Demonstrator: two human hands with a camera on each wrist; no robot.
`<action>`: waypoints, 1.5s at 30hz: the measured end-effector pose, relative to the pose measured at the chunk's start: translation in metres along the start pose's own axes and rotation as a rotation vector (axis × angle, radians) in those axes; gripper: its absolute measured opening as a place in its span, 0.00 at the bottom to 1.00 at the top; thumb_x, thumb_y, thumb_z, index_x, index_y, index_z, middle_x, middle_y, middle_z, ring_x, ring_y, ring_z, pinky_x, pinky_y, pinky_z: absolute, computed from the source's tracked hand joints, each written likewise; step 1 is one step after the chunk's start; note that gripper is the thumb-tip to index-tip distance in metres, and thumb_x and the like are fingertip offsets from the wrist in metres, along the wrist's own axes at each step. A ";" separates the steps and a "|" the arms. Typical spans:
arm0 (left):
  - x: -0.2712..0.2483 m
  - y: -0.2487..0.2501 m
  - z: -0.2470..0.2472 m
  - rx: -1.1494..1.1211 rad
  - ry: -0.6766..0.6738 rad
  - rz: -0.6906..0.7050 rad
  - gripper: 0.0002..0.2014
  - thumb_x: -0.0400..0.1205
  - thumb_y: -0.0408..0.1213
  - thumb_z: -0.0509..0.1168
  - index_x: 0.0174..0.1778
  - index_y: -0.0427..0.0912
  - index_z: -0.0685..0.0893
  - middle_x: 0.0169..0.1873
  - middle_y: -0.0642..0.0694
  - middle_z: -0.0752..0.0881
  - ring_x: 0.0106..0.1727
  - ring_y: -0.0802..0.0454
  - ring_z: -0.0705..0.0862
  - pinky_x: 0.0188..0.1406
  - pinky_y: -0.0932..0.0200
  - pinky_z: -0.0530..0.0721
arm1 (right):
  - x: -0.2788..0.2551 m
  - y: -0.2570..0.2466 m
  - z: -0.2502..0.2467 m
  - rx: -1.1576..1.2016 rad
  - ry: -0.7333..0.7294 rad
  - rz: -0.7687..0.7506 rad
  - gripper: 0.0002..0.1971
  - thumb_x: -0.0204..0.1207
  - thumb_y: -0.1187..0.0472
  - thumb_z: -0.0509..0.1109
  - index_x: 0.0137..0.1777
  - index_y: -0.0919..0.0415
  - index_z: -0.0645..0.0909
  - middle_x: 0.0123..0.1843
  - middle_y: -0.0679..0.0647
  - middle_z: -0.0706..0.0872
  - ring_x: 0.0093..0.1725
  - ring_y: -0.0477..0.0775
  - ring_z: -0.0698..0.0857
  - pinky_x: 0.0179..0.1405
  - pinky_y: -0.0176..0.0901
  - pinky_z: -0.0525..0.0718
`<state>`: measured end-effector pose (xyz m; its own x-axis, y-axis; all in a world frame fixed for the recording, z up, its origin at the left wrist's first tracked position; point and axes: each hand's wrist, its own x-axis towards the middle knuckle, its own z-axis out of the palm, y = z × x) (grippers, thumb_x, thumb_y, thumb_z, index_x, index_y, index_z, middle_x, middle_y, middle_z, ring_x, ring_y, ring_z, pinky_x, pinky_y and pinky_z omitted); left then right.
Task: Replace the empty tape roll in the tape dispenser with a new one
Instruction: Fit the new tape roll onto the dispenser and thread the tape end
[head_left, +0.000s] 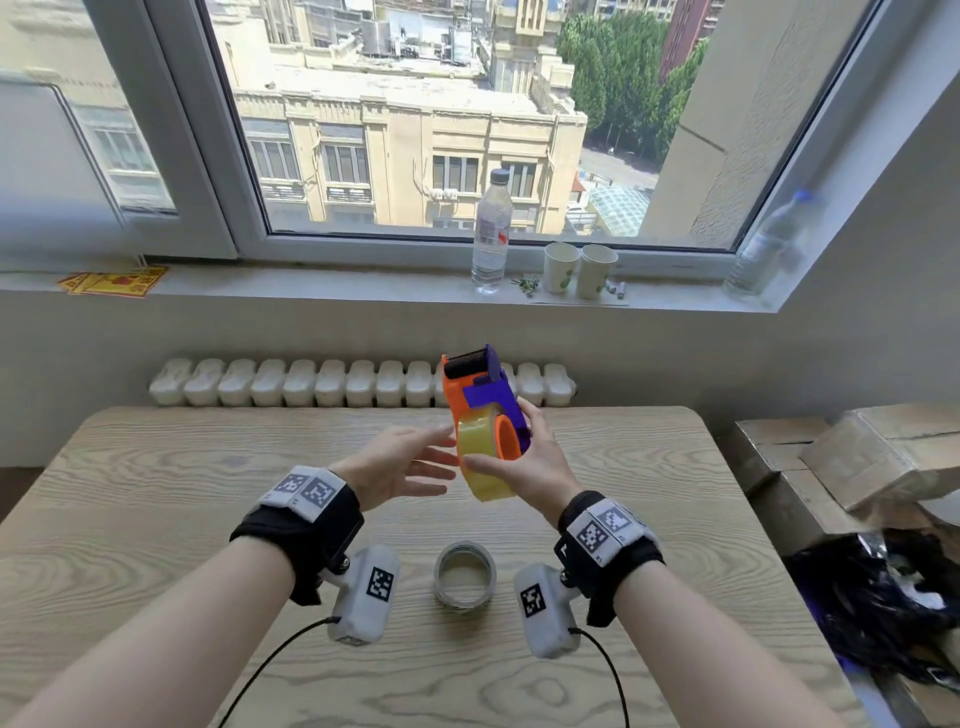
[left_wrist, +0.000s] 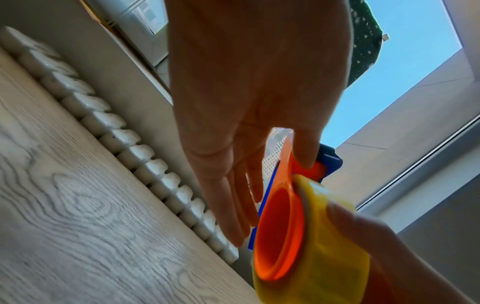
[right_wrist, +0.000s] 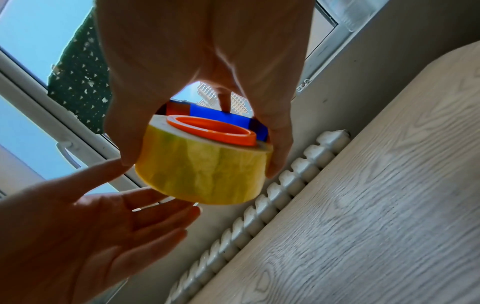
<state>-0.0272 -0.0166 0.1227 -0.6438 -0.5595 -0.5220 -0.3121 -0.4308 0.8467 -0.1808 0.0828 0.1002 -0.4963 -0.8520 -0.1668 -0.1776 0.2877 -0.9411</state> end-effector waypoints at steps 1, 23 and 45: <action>0.000 -0.002 0.001 0.002 -0.027 0.015 0.20 0.80 0.47 0.65 0.60 0.35 0.84 0.56 0.34 0.88 0.56 0.42 0.87 0.64 0.42 0.83 | 0.000 -0.001 0.001 0.045 -0.007 0.007 0.56 0.45 0.45 0.87 0.75 0.45 0.62 0.66 0.54 0.80 0.64 0.52 0.81 0.65 0.57 0.83; 0.002 0.016 0.008 -0.074 -0.177 0.206 0.17 0.80 0.26 0.64 0.65 0.26 0.78 0.56 0.33 0.88 0.52 0.44 0.90 0.54 0.55 0.88 | 0.000 -0.020 -0.004 0.261 -0.033 0.211 0.31 0.75 0.37 0.62 0.69 0.60 0.68 0.61 0.49 0.75 0.61 0.52 0.74 0.68 0.60 0.74; 0.004 0.021 0.012 -0.076 -0.115 0.193 0.17 0.82 0.35 0.64 0.63 0.28 0.77 0.55 0.33 0.87 0.50 0.46 0.89 0.45 0.61 0.89 | 0.012 -0.026 -0.001 0.427 -0.227 0.136 0.18 0.80 0.57 0.64 0.63 0.69 0.80 0.61 0.66 0.87 0.57 0.59 0.87 0.57 0.49 0.85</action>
<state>-0.0446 -0.0196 0.1390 -0.7632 -0.5543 -0.3322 -0.1250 -0.3777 0.9174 -0.1825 0.0656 0.1231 -0.2852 -0.9064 -0.3117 0.2633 0.2386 -0.9347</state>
